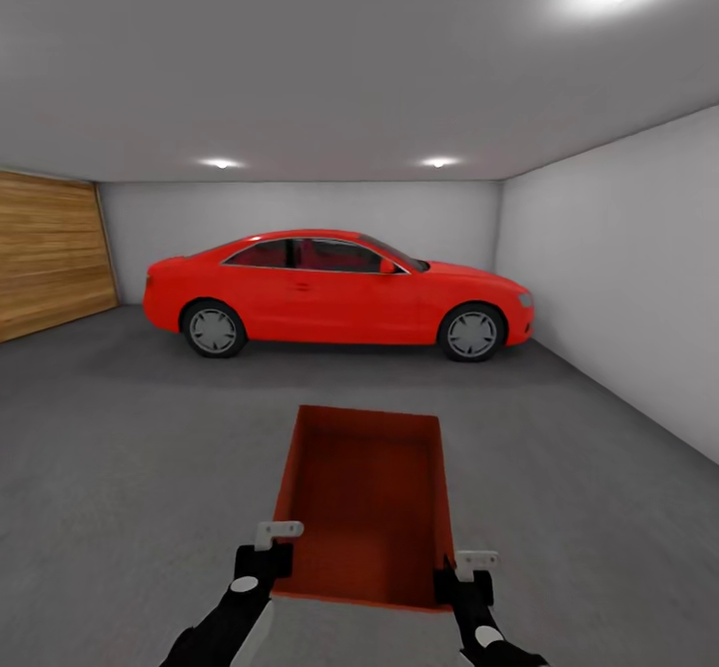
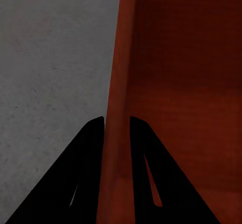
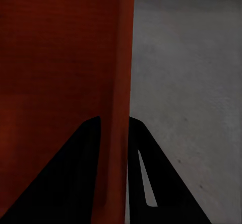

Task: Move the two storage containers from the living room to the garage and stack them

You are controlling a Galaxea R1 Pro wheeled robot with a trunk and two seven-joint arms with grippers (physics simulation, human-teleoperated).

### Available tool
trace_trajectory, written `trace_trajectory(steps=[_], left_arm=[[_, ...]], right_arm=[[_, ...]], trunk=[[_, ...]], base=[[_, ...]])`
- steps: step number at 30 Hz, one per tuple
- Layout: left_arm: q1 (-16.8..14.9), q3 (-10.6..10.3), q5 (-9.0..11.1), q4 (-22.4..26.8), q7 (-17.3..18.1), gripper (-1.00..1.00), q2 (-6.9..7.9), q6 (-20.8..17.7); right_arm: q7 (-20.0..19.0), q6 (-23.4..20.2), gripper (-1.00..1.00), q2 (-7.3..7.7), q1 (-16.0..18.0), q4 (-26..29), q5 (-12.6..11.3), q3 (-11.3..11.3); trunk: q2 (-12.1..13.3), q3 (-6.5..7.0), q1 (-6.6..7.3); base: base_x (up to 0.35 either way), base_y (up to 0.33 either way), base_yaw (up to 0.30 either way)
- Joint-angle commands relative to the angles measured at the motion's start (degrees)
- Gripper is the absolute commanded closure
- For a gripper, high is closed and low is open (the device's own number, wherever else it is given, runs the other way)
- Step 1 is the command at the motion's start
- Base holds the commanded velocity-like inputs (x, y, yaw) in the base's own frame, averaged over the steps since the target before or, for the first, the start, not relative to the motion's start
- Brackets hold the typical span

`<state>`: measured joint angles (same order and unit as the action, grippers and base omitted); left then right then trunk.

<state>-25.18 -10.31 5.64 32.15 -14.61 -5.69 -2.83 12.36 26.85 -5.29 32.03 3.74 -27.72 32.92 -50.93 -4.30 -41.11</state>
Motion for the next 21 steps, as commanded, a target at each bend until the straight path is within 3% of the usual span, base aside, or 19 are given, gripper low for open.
trace_trajectory(steps=[1, 9, 10, 21], left_arm=[[-0.04, -0.14, 0.92, 0.20, -0.60, 1.00, 0.04, -0.31], [-0.04, -0.67, 0.61, 0.19, -0.60, 1.00, 0.05, -0.41], [-0.04, 1.45, 1.66, 0.19, -0.60, 1.00, 0.04, -0.42], [-0.04, 1.45, 1.66, 0.21, -0.60, 1.00, 0.07, -0.42]], right_arm=[[0.00, -0.22, 1.00, -0.36, 0.05, 0.30, 0.01, 0.16], [-0.14, 1.10, 1.00, -0.54, 0.05, -0.99, -10.79, 10.09], [-0.94, -1.25, 1.00, -0.59, 0.05, 4.44, 29.83, -27.47], [-0.94, -1.27, 1.00, -0.59, 0.05, 4.44, 29.82, -27.47]], trunk=[[-0.07, -0.09, -0.04], [-0.07, -0.09, -0.04], [-0.07, -0.09, -0.04], [-0.07, -0.09, -0.04]], base=[[0.320, 0.000, 0.000], [0.321, 0.000, 0.000], [0.321, 0.000, 0.000], [0.322, 0.000, 0.000]])
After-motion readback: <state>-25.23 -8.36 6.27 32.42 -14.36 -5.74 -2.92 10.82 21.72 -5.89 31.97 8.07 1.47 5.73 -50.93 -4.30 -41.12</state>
